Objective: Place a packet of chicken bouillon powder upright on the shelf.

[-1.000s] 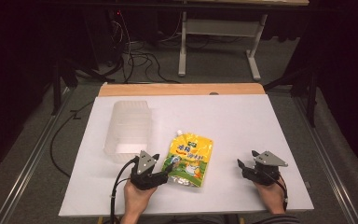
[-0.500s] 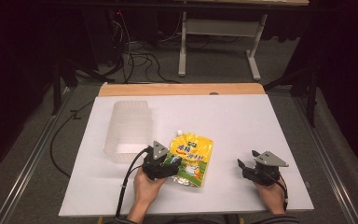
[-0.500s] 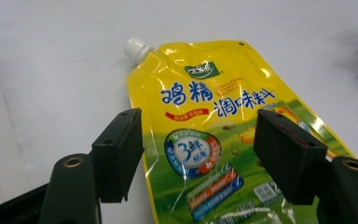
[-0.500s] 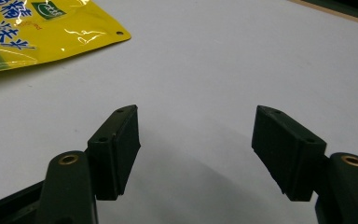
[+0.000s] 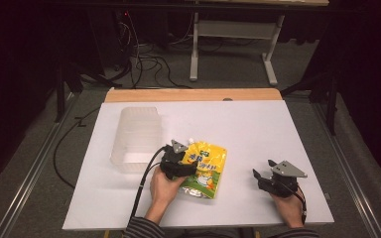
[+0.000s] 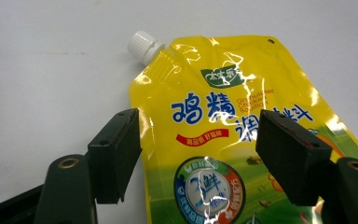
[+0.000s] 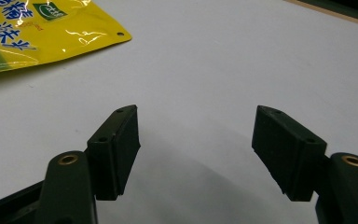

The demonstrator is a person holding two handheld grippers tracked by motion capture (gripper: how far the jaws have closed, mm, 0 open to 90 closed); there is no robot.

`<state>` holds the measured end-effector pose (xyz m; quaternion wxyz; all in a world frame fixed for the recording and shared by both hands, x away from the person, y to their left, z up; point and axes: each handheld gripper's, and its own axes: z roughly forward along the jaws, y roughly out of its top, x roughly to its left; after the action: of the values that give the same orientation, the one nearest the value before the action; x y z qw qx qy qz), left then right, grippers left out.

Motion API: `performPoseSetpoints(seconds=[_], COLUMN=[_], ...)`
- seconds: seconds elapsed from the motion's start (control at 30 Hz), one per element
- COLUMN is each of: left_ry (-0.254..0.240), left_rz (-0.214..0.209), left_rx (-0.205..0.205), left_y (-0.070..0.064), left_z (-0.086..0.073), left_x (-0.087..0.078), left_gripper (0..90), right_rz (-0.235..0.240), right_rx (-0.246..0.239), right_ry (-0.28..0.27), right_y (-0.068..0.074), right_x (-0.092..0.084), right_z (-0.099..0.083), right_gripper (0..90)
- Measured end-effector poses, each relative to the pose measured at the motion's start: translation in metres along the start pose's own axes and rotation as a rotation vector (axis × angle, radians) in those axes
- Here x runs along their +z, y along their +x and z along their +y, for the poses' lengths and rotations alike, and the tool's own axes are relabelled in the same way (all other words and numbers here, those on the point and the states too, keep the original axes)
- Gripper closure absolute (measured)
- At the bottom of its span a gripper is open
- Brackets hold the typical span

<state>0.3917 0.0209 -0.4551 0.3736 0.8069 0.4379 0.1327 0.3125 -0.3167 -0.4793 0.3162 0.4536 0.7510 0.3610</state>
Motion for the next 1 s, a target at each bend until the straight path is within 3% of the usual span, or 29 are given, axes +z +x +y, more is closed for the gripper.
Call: performPoseSetpoints(seconds=[0.33,0.47,0.7,0.83,1.0], left_ry=[0.072,0.102,0.108,0.110,0.112], left_rz=[0.027,0.028,0.045,0.047,0.040], left_rx=[-0.025,-0.002,0.020,0.013,0.024], left_y=[0.006,0.004,0.001,0.000,-0.001], left_z=[0.000,0.000,0.001,0.001,0.001], left_x=[0.018,0.023,0.024,0.023,0.021], left_gripper=[30.1,29.9,29.1,32.6,44.2], right_rz=[0.001,0.000,0.000,-0.003,-0.003], right_rx=[-0.001,0.001,-0.001,-0.009,-0.001], right_ry=[-0.002,-0.001,0.000,0.004,0.009], right_y=[0.000,0.000,0.001,0.001,0.001], right_x=[0.000,0.000,0.000,0.000,0.001], right_z=[0.000,0.000,0.000,0.000,0.000], right_gripper=[32.3,32.3,32.2,32.2,32.2])
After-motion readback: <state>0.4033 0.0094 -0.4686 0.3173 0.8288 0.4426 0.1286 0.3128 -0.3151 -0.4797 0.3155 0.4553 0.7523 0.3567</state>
